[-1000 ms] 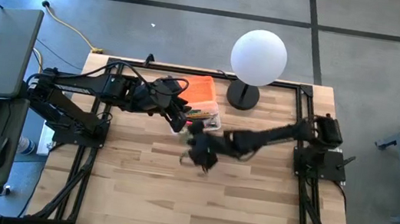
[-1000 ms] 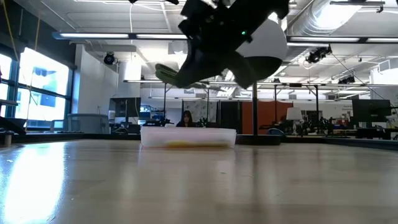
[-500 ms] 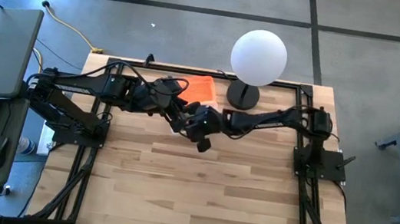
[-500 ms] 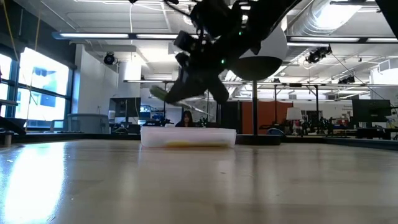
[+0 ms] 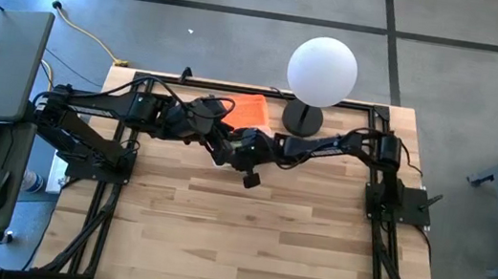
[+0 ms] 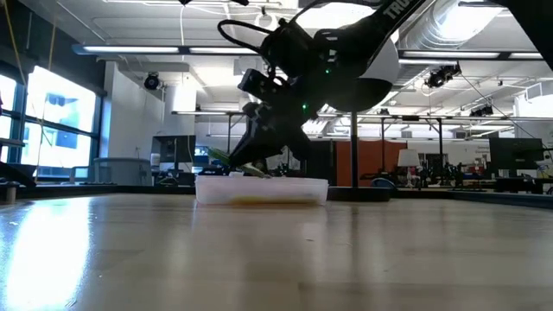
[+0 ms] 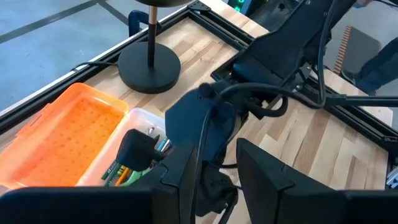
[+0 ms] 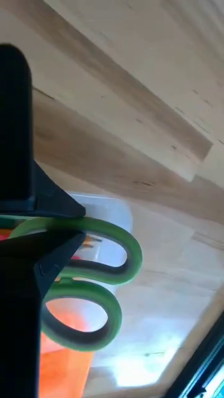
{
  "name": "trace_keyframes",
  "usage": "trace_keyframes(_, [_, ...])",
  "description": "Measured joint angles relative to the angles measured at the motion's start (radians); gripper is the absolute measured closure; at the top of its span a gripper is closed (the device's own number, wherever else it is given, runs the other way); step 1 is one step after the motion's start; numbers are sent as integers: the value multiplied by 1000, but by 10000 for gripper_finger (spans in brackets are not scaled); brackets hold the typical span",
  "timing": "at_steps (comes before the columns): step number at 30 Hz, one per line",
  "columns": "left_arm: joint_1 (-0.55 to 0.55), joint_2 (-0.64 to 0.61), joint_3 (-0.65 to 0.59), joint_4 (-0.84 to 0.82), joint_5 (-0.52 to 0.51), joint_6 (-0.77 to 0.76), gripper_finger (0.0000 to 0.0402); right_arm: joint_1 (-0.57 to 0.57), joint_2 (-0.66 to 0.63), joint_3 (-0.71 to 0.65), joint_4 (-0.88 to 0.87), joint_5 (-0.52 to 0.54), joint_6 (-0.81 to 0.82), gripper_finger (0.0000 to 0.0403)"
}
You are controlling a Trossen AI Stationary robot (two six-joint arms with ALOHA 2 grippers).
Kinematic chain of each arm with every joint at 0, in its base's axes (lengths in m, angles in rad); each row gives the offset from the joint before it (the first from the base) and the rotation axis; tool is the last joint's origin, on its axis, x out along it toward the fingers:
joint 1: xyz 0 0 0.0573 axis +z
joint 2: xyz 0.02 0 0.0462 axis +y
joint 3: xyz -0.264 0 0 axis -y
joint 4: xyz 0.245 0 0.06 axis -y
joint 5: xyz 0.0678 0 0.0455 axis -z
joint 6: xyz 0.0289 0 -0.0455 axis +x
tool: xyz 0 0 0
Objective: Pick & place school supplies into a supply box
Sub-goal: Put the green scissors into the transparent supply box, then close the transparent supply box
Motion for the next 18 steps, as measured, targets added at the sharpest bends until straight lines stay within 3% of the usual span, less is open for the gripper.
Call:
trace_keyframes(10, [0, 0, 0, 0, 0, 0, 257, 2, 11, 0, 9, 165, -2, 369])
trace_keyframes(18, [0, 0, 0, 0, 5, 0, 257, 24, 11, 0, 2, 156, 3, 331])
